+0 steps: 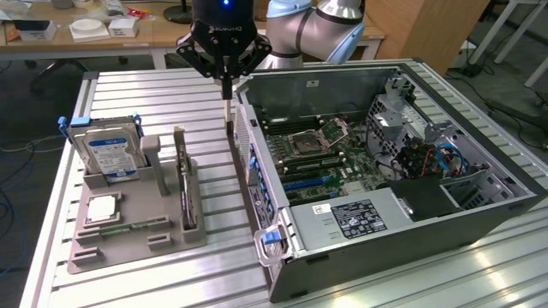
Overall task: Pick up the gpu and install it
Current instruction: 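Reach for the gpu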
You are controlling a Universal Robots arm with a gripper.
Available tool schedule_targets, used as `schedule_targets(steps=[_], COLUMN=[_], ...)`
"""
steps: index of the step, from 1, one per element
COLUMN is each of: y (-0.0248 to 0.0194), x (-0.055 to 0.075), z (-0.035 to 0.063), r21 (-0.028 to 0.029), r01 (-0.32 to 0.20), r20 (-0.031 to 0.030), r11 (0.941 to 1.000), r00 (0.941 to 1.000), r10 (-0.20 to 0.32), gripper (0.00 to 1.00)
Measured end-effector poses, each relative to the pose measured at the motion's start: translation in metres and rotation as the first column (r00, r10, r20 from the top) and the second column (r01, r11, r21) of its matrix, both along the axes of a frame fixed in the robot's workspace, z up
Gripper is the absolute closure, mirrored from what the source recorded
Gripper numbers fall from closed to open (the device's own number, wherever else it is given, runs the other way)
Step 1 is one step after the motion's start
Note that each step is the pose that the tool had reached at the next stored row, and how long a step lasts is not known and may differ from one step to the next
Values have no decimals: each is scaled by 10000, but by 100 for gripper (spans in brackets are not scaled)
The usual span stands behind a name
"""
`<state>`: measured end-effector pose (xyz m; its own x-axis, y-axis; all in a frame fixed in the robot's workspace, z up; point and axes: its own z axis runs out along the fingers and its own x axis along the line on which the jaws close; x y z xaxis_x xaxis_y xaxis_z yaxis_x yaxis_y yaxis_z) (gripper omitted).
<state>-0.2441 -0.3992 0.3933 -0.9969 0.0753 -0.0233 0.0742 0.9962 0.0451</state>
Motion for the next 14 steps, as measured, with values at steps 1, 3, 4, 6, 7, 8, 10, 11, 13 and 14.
schedule_targets(steps=[1,3,4,6,7,8,10,11,13,14], y=[0,0,0,0,0,0,-1,-1,-1,-1], x=[-10,-31,-41,-62,-73,-83,-104,-113,-131,-141], z=[0,0,0,0,0,0,0,0,0,0], r21=[-1,-1,0,0,-1,0,0,-1,0,0], r01=[-1,0,0,-1,0,0,0,0,0,0], r20=[0,0,0,0,0,0,0,0,0,0], r11=[10000,10000,10000,10000,10000,10000,10000,10000,10000,10000], r00=[10000,10000,10000,10000,10000,10000,10000,10000,10000,10000], r10=[1,0,0,1,0,0,0,0,0,0], gripper=[90,90,90,90,90,90,90,90,90,90])
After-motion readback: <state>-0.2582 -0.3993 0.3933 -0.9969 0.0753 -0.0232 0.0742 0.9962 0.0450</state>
